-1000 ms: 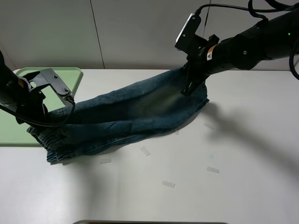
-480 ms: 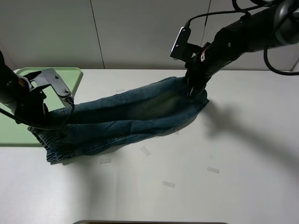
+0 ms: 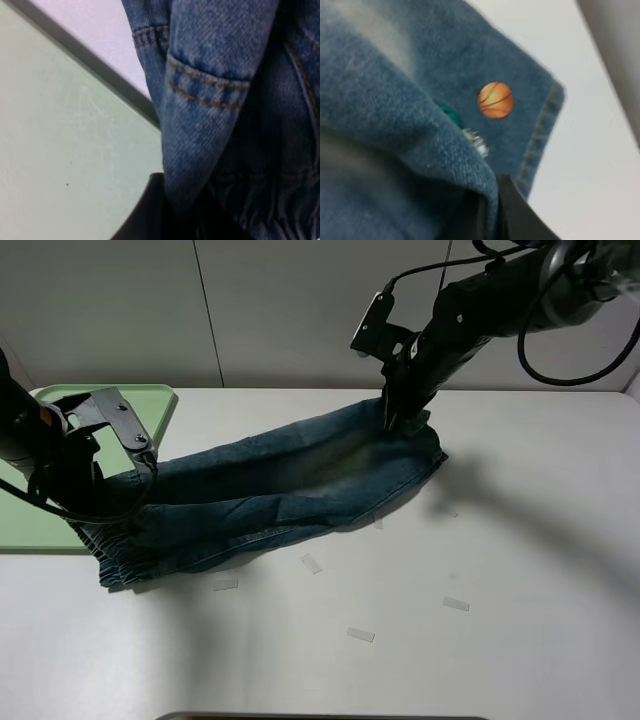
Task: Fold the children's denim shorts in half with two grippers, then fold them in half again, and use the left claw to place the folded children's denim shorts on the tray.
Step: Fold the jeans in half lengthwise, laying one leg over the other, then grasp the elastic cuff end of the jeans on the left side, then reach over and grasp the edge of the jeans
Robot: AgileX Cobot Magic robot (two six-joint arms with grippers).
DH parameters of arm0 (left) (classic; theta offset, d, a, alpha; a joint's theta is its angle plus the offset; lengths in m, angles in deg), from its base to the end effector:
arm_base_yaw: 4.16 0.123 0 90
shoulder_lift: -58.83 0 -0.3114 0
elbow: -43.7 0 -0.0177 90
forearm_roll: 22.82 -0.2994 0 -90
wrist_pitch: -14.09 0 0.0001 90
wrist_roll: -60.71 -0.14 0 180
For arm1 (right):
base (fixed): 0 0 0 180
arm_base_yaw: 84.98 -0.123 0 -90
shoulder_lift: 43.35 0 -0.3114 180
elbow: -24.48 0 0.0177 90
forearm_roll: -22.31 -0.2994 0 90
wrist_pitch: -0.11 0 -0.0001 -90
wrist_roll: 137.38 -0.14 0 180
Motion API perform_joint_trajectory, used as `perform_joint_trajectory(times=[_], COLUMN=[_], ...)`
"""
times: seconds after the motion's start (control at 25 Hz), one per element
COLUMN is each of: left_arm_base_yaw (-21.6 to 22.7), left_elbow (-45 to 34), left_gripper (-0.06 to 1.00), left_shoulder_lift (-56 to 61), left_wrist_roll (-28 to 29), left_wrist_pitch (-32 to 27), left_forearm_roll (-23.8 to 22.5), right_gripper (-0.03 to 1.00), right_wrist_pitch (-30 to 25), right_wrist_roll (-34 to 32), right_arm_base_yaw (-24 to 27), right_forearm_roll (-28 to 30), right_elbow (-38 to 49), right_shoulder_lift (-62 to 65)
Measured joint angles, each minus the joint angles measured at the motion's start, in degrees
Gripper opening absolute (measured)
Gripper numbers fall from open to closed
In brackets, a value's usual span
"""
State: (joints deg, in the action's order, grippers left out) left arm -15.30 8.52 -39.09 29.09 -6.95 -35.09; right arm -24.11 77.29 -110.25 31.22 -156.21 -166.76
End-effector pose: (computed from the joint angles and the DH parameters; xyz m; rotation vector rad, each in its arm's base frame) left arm 0.3311 -0.0543 0.1146 1.2128 2.4213 0.2736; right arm 0.4646 0.2095 0.1192 -1.4179 2.1428 -0.1980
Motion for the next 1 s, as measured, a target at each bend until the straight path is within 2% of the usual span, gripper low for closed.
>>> perform_joint_trajectory(times=[0.16,0.36,0.44,0.52,0.56,0.6,0.64,0.8,1.0], left_arm_base_yaw=[1.3,5.6,6.9,7.2,7.3,7.3,7.3,7.3,7.3], left_elbow=[0.0,0.0,0.0,0.0,0.0,0.0,0.0,0.0,0.0], left_gripper=[0.08,0.32,0.41,0.48,0.52,0.55,0.57,0.6,0.61], left_shoulder_lift=[0.0,0.0,0.0,0.0,0.0,0.0,0.0,0.0,0.0], left_wrist_roll=[0.5,6.9,9.4,10.9,11.2,11.3,11.4,11.7,12.5], left_wrist_pitch=[1.7,5.1,7.2,8.7,9.3,9.8,10.1,10.8,12.1], left_forearm_roll=[0.1,-0.1,-0.2,-0.2,-0.2,-0.2,-0.1,0.0,0.0], right_gripper=[-0.02,0.01,0.1,0.25,0.39,0.49,0.62,0.68,0.69], right_wrist_pitch=[1.5,9.2,12.3,15.7,17.7,19.9,24.2,29.4,30.0], right_wrist_roll=[0.7,0.7,0.7,0.7,0.7,0.4,-0.4,-2.2,-2.6], right_arm_base_yaw=[0.0,0.0,0.0,0.0,0.0,0.0,0.0,0.0,0.0], right_forearm_roll=[0.6,0.8,0.8,0.6,0.3,-0.2,-1.4,-2.8,-3.3], right_elbow=[0.0,0.0,0.0,0.0,0.0,0.0,0.0,0.0,0.0], right_shoulder_lift=[-1.2,-1.2,-1.2,-1.2,-1.2,-1.2,-1.2,-1.2,-1.2])
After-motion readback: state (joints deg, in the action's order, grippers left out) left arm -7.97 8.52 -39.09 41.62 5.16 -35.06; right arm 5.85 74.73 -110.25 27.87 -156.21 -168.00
